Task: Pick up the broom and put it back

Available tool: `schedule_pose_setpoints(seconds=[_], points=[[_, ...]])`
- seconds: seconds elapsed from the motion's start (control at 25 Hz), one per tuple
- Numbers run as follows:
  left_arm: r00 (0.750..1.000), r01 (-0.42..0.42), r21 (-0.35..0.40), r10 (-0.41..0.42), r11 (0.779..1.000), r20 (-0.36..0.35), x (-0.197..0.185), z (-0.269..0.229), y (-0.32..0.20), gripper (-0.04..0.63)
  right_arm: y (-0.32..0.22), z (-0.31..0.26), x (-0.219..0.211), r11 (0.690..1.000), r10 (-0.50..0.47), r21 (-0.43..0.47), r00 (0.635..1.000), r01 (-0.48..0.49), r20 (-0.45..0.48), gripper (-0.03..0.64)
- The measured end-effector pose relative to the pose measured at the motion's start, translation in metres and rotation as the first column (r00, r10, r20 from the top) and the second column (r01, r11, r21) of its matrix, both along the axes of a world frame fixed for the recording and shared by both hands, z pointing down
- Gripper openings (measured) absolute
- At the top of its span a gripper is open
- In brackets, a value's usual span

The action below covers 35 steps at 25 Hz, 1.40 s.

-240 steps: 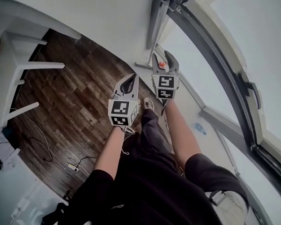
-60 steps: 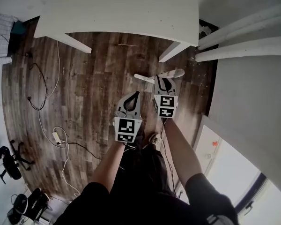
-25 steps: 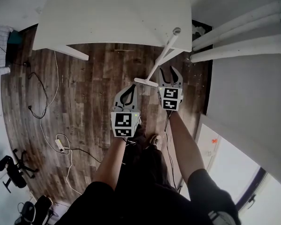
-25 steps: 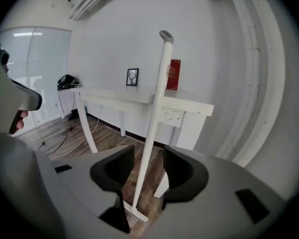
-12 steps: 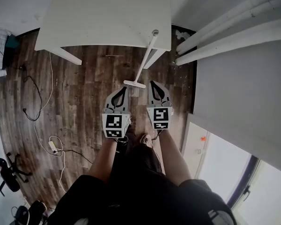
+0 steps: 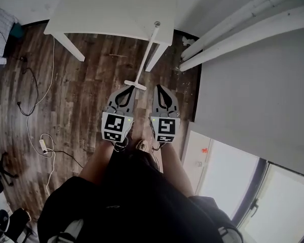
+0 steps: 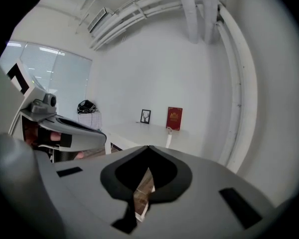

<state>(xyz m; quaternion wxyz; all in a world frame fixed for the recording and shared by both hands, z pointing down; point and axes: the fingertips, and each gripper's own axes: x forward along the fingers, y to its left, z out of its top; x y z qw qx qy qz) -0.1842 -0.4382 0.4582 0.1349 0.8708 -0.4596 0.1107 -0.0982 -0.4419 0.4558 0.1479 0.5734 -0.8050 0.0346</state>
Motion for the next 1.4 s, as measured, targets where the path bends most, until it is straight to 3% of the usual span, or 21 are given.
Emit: schedule_pose_setpoints(seconds=[0.16, 0.48, 0.68, 0.92, 1.16, 1.4], points=[[0.999, -0.039, 0.052, 0.039, 0.998, 0.009, 0.018, -0.028, 0.033, 0.000, 0.037, -0.039, 0.007, 0.998, -0.005, 0.066, 0.999, 0.007, -0.038, 0.021], [0.996, -0.089, 0.129, 0.088, 0.988, 0.014, 0.051, -0.073, 0.086, 0.000, 0.091, -0.108, 0.033, 0.989, 0.001, 0.145, 0.999, -0.008, 0.052, 0.021], [0.995, -0.096, 0.168, 0.090, 0.981, 0.043, 0.059, -0.086, 0.109, 0.000, 0.118, -0.114, 0.034, 0.983, -0.022, 0.183, 0.999, 0.013, 0.047, 0.021], [0.995, -0.089, 0.154, 0.082, 0.984, 0.054, 0.060, -0.084, 0.136, 0.000, 0.135, -0.113, 0.032, 0.983, -0.048, 0.181, 0.996, 0.033, 0.078, 0.021], [0.995, -0.078, 0.204, 0.062, 0.976, 0.084, 0.054, -0.108, 0.138, 0.000, 0.138, -0.135, 0.027, 0.972, -0.071, 0.233, 0.992, 0.044, 0.108, 0.021], [0.994, -0.071, 0.203, 0.053, 0.977, 0.092, 0.060, -0.100, 0.163, 0.000, 0.156, -0.128, 0.028, 0.972, -0.091, 0.228, 0.990, 0.065, 0.105, 0.021]])
